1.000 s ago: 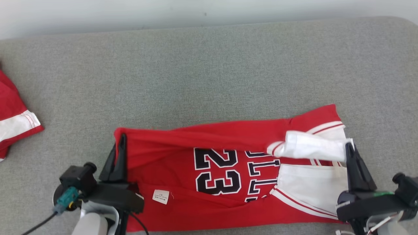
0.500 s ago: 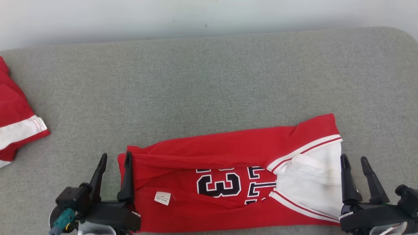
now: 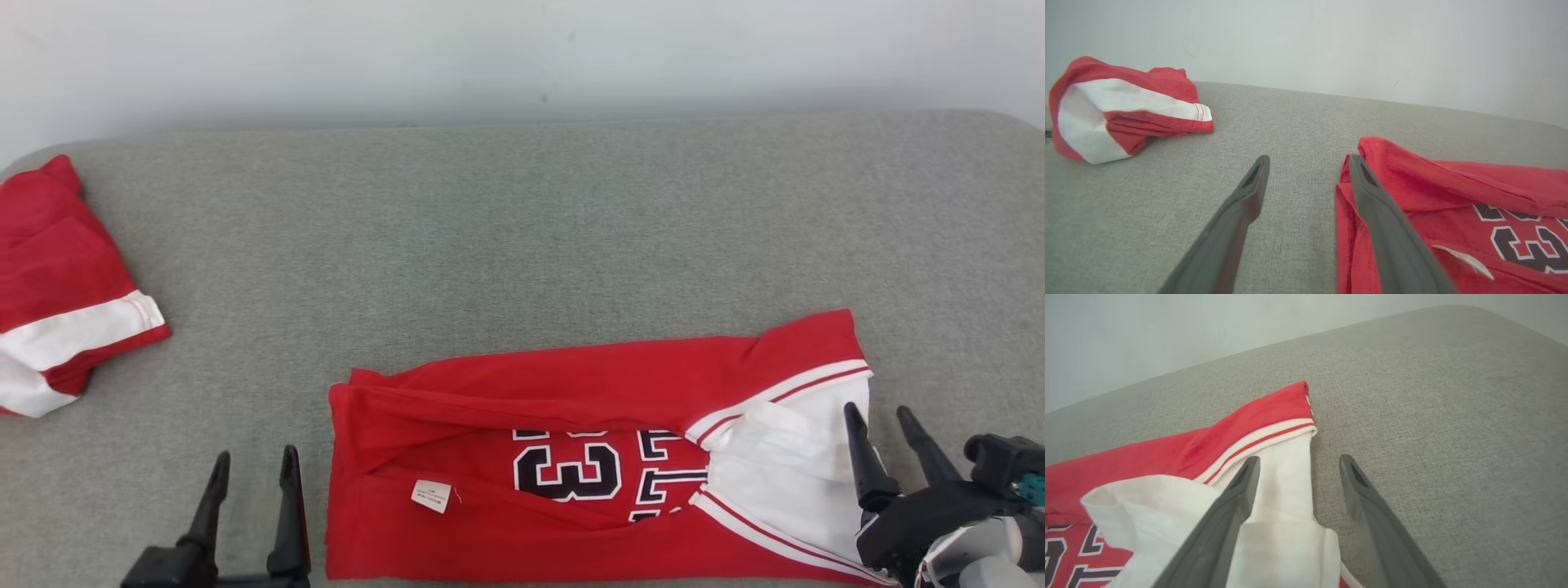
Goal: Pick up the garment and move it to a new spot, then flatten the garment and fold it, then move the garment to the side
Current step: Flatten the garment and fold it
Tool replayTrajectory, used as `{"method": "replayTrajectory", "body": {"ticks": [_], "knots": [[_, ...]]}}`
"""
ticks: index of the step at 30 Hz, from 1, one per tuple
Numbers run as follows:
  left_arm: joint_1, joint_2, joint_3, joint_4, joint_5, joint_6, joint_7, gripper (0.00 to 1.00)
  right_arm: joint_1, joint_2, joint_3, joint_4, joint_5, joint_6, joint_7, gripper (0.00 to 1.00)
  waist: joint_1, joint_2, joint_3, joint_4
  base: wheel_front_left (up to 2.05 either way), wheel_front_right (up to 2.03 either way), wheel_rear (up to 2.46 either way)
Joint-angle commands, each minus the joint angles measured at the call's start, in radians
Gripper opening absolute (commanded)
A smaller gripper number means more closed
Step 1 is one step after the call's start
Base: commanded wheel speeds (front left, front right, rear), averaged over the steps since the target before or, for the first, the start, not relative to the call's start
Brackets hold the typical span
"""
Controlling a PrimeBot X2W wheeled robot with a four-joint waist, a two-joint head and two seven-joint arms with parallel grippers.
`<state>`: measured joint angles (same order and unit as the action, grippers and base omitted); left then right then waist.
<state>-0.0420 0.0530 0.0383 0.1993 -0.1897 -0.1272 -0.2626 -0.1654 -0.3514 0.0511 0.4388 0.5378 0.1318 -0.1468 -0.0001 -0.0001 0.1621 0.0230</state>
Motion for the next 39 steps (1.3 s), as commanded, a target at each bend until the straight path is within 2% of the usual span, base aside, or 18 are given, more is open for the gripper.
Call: {"method": "replayTrajectory", "body": {"ticks": [1, 9, 14, 15, 16, 18, 24, 32, 39], "knots": [[0.024, -0.003, -0.009, -0.002, -0.009, 0.008, -0.003, 1.0, -0.02, -0.005, 0.016, 0.031, -0.006, -0.002, 0.022, 1.0, 0.0001, 0.0001, -0.014, 0.022, 0.0, 0.0, 0.0], [0.064, -0.003, -0.05, 0.015, -0.018, 0.028, -0.003, 1.0, -0.069, -0.028, 0.066, 0.179, -0.011, -0.002, 0.103, 1.0, 0.0001, 0.0001, -0.033, 0.06, 0.0, 0.0, 0.0], [0.074, -0.003, -0.07, 0.027, 0.002, 0.038, -0.003, 1.0, -0.058, -0.02, 0.146, 0.22, 0.032, 0.0, 0.143, 1.0, 0.0001, 0.0001, -0.05, 0.077, 0.0, 0.0, 0.0], [0.08, -0.003, -0.073, 0.028, 0.004, 0.039, -0.003, 1.0, -0.049, -0.02, 0.166, 0.218, 0.046, 0.0, 0.152, 0.88, 0.0001, 0.0001, -0.055, 0.078, 0.0, 0.0, 0.0], [0.084, -0.003, -0.076, 0.028, 0.005, 0.041, -0.003, 1.0, -0.042, -0.023, 0.185, 0.214, 0.06, 0.001, 0.159, 0.49, 0.0001, 0.0001, -0.059, 0.078, 0.0, 0.0, 0.0], [0.089, -0.003, -0.082, 0.027, 0.011, 0.047, -0.003, 1.0, -0.034, -0.032, 0.219, 0.208, 0.079, 0.001, 0.168, 0.0, 0.0001, 0.0001, -0.067, 0.077, 0.0, 0.0, 0.0], [0.11, -0.003, -0.091, 0.021, 0.027, 0.059, -0.003, 1.0, -0.06, -0.078, 0.243, 0.226, 0.111, -0.001, 0.147, 0.0, 0.0001, 0.0001, -0.094, 0.059, 0.0, 0.0, 0.0], [0.124, -0.003, -0.094, 0.014, 0.029, 0.068, -0.003, 1.0, -0.115, -0.18, 0.156, 0.362, 0.075, -0.003, 0.074, 0.0, 0.0001, 0.0001, -0.112, 0.043, 0.0, 0.0, 0.0], [0.135, -0.003, -0.083, 0.005, 0.026, 0.074, -0.003, 1.0, -0.148, -0.207, 0.115, 0.394, 0.05, -0.003, 0.027, 0.0, 0.0001, 0.0001, -0.114, 0.02, 0.0, 0.0, 0.0]]}}
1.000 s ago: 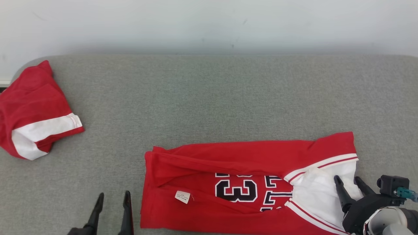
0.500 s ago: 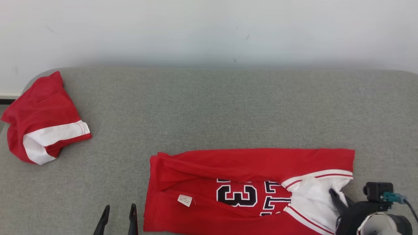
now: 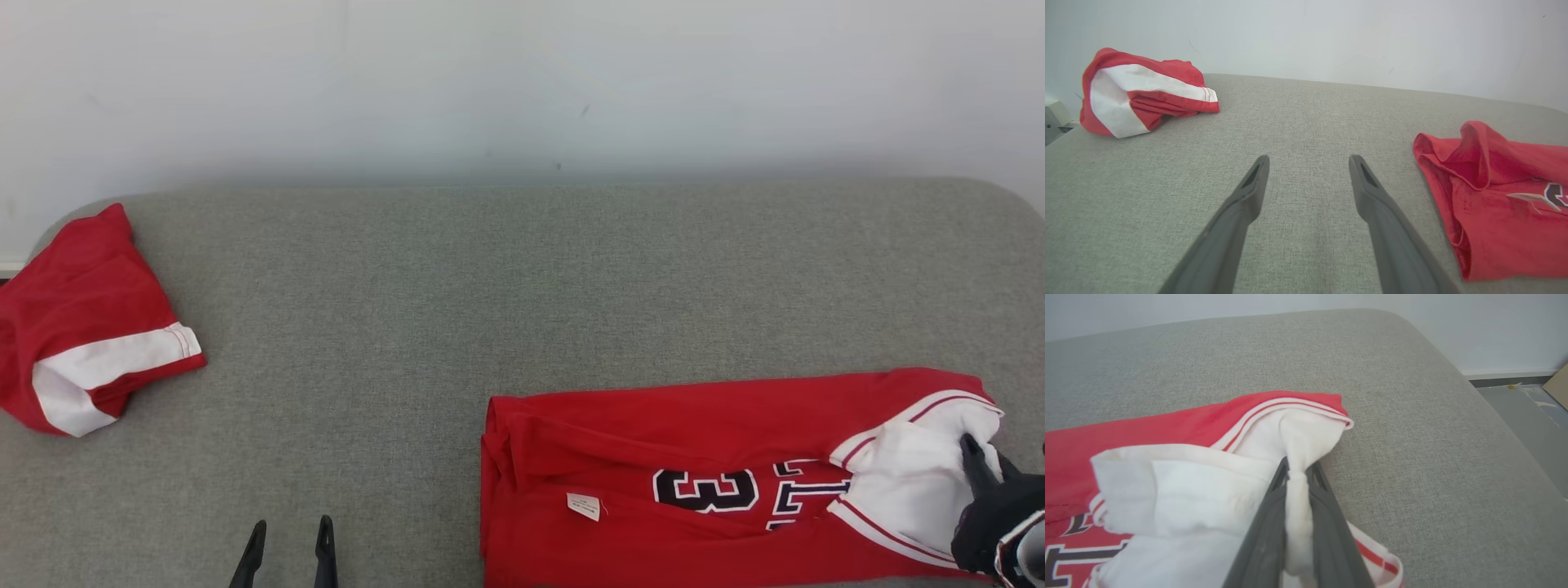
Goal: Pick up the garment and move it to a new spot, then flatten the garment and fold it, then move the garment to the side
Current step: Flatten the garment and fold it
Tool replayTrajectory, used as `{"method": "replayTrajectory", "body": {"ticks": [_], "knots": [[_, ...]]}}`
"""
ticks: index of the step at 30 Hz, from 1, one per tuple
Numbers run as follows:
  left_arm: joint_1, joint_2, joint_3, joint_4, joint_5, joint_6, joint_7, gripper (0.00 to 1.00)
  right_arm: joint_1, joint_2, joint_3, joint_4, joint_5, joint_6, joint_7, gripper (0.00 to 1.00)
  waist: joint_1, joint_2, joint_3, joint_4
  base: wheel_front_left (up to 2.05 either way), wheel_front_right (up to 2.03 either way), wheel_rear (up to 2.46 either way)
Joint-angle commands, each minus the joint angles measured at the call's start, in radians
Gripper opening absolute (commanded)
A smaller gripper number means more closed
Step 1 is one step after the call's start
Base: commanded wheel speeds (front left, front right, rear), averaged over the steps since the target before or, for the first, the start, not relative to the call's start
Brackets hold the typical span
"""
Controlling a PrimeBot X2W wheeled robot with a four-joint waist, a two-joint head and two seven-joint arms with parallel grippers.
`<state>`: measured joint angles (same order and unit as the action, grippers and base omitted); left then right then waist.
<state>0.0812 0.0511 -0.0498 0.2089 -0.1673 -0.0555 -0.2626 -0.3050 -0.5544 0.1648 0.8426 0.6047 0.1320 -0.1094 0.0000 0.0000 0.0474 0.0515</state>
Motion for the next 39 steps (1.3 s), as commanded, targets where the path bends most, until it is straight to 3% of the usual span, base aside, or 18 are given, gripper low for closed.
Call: {"method": "replayTrajectory", "body": {"ticks": [1, 7, 12, 23, 29, 39], "knots": [[0.015, -0.001, 0.006, -0.006, 0.002, 0.003, -0.003, 1.0, -0.014, 0.001, 0.009, -0.023, -0.022, -0.003, -0.013, 0.0, 0.0, 0.0, 0.001, -0.015, 0.0, 0.0, 0.0], [0.007, -0.001, 0.007, -0.006, 0.005, 0.002, -0.003, 1.0, -0.011, 0.042, 0.056, -0.188, -0.041, -0.003, -0.008, 0.0, 0.0, 0.0, 0.004, -0.044, 0.0, 0.0, 0.0], [-0.005, -0.001, 0.004, -0.007, 0.004, 0.002, -0.003, 1.0, 0.045, 0.095, 0.084, -0.406, -0.042, -0.003, 0.049, 0.0, 0.0, 0.0, 0.006, -0.05, 0.0, 0.0, 0.0], [-0.032, -0.001, -0.026, 0.006, -0.008, 0.001, -0.003, 1.0, 0.179, 0.236, 0.126, -0.762, -0.09, -0.003, 0.208, 0.0, 0.0, 0.0, 0.02, 0.005, 0.0, 0.0, 0.0], [-0.053, -0.001, -0.047, 0.014, -0.014, -0.002, -0.003, 1.0, 0.156, 0.311, 0.172, -0.805, -0.127, -0.003, 0.248, 0.0, 0.0, 0.0, 0.037, 0.043, 0.0, 0.0, 0.0], [-0.092, -0.001, -0.102, 0.03, -0.032, 0.008, -0.003, 1.0, 0.101, 0.401, 0.246, -0.657, -0.167, -0.003, 0.241, 0.0, 0.0, 0.0, 0.059, 0.099, 0.0, 0.0, 0.0]]}}
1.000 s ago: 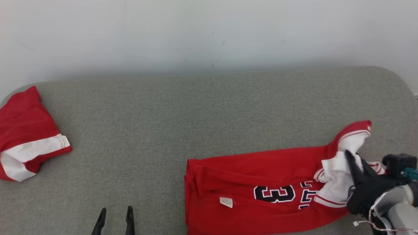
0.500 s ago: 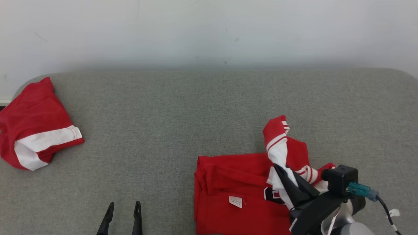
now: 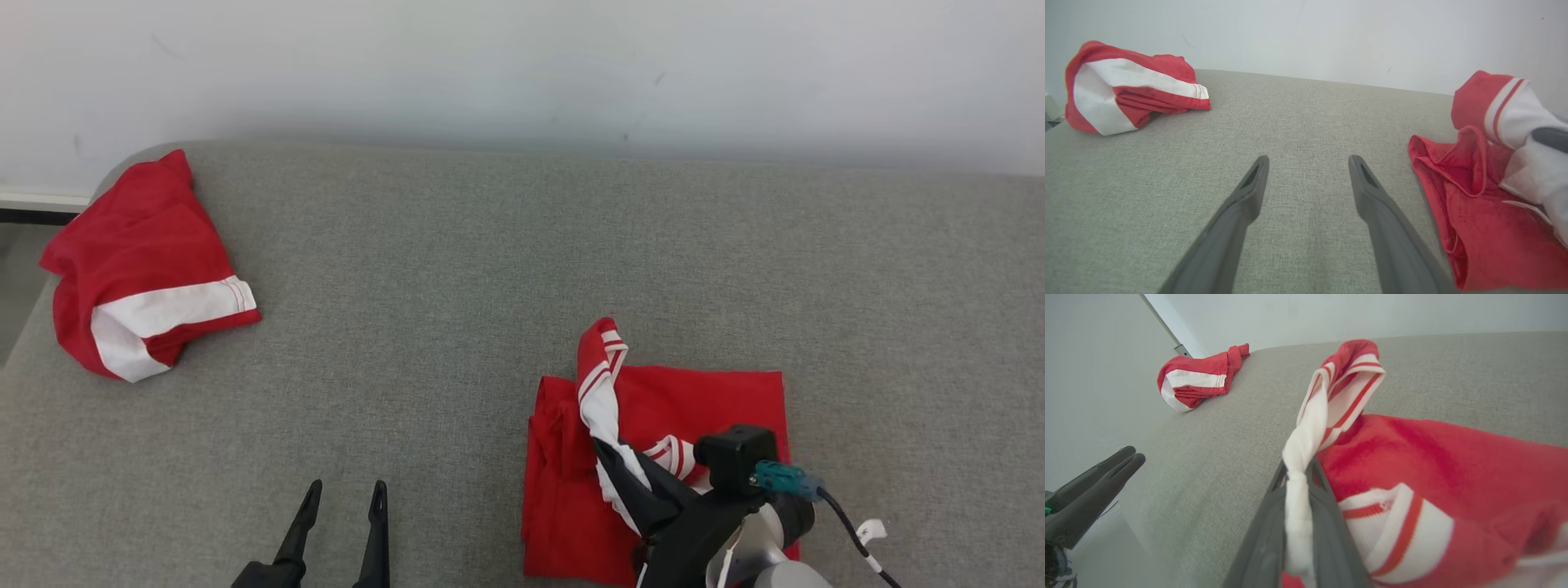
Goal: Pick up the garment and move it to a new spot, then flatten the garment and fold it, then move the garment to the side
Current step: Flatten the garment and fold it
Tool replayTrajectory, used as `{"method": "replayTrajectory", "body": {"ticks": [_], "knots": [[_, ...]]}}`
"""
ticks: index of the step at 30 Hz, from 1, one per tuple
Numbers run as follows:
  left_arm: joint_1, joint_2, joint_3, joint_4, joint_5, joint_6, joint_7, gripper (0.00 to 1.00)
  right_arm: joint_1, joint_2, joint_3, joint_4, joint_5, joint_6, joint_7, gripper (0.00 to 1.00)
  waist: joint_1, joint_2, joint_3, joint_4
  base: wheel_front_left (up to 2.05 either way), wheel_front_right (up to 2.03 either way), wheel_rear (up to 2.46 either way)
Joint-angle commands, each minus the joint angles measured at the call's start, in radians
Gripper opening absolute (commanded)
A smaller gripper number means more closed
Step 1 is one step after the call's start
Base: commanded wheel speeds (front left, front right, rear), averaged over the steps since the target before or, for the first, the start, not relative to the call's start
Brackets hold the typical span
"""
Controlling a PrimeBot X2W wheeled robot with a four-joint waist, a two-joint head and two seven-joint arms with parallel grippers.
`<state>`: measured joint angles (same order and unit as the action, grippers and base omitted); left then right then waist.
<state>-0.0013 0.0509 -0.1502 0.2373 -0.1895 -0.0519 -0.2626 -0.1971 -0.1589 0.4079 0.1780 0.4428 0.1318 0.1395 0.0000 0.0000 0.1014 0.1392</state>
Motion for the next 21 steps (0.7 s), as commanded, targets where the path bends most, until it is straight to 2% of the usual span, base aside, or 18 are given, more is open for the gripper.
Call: {"method": "replayTrajectory", "body": {"ticks": [1, 4, 5, 6, 7, 15, 21], "knots": [[-0.012, -0.001, -0.005, 0.004, -0.012, 0.006, -0.003, 1.0, -0.011, 0.01, 0.007, 0.026, -0.009, -0.002, -0.013, 0.0, 0.0, 0.0, 0.006, 0.014, 0.0, 0.0, 0.0], [-0.022, -0.001, -0.012, 0.007, -0.018, 0.007, -0.003, 1.0, -0.025, 0.027, 0.014, 0.078, -0.015, -0.002, -0.039, 0.0, 0.0, 0.0, 0.005, 0.021, 0.0, 0.0, 0.0], [-0.022, -0.001, -0.014, 0.007, -0.019, 0.009, -0.003, 1.0, -0.03, 0.03, 0.021, 0.089, -0.016, -0.002, -0.049, 0.06, 0.0, 0.0, 0.005, 0.022, 0.0, 0.0, 0.0], [-0.022, -0.001, -0.016, 0.007, -0.02, 0.01, -0.003, 1.0, -0.036, 0.034, 0.032, 0.093, -0.013, -0.002, -0.066, 0.49, 0.0, 0.0, 0.004, 0.022, 0.0, 0.0, 0.0], [-0.02, -0.001, -0.015, 0.007, -0.02, 0.012, -0.003, 1.0, -0.04, 0.036, 0.038, 0.098, -0.002, -0.002, -0.081, 1.0, 0.0, 0.0, 0.002, 0.02, 0.0, 0.0, 0.0], [0.007, -0.001, 0.007, 0.009, -0.007, 0.012, -0.003, 1.0, -0.078, -0.012, 0.003, 0.05, 0.012, -0.002, -0.251, 1.0, 0.0, 0.0, -0.012, -0.014, 0.0, 0.0, 0.0], [0.019, -0.001, 0.017, 0.01, 0.0, 0.005, -0.003, 1.0, -0.06, -0.06, -0.113, 0.011, 0.012, -0.002, -0.323, 1.0, 0.0, 0.0, -0.023, -0.036, 0.0, 0.0, 0.0]]}}
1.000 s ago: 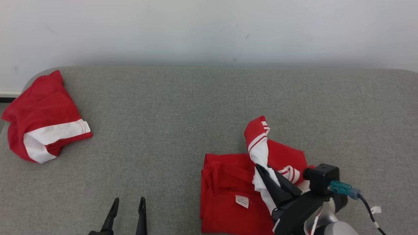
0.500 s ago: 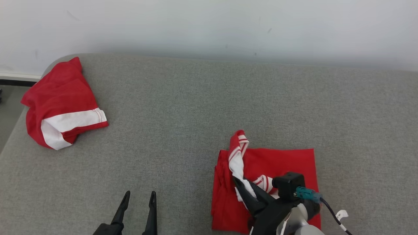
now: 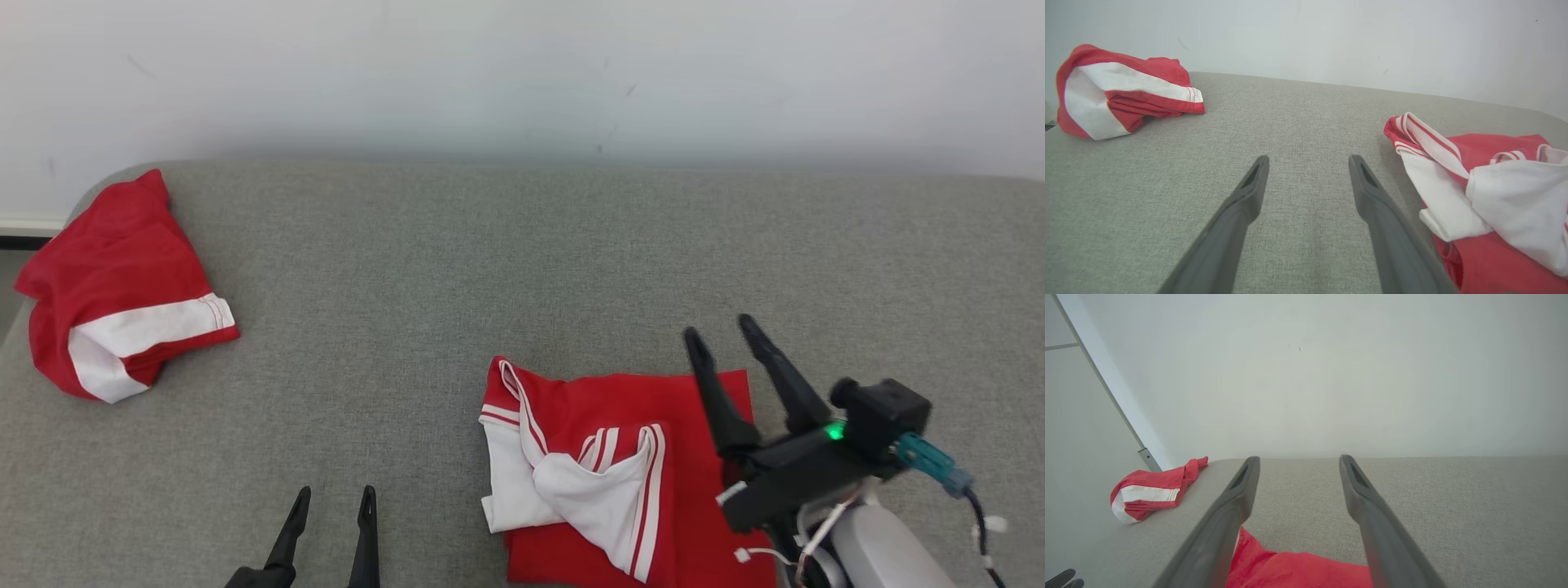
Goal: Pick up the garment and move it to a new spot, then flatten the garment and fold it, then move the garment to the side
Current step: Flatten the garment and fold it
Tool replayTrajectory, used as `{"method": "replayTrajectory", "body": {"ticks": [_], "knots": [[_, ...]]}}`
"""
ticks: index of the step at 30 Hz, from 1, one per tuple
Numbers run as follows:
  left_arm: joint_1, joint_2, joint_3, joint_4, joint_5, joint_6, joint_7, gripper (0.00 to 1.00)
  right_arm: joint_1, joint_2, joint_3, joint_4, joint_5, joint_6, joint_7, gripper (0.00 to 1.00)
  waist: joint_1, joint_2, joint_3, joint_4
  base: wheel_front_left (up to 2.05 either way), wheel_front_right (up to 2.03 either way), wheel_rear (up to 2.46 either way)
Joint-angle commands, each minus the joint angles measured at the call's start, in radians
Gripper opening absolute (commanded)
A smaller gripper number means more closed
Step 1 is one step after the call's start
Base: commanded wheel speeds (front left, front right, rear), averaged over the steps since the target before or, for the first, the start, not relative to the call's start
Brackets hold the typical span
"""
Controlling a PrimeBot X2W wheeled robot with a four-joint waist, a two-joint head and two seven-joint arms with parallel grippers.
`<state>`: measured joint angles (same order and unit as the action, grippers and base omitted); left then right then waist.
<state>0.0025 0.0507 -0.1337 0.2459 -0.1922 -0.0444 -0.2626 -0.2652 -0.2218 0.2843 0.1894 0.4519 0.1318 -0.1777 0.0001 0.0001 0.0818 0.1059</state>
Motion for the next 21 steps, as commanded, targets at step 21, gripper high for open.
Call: {"method": "replayTrajectory", "body": {"ticks": [21], "knots": [[0.006, -0.001, 0.003, 0.002, 0.03, -0.008, -0.003, 1.0, 0.07, 0.006, 0.046, 0.209, 0.085, -0.002, 0.098, 1.0, -0.0001, -0.0001, -0.006, 0.05, 0.0, 0.0, 0.0]]}}
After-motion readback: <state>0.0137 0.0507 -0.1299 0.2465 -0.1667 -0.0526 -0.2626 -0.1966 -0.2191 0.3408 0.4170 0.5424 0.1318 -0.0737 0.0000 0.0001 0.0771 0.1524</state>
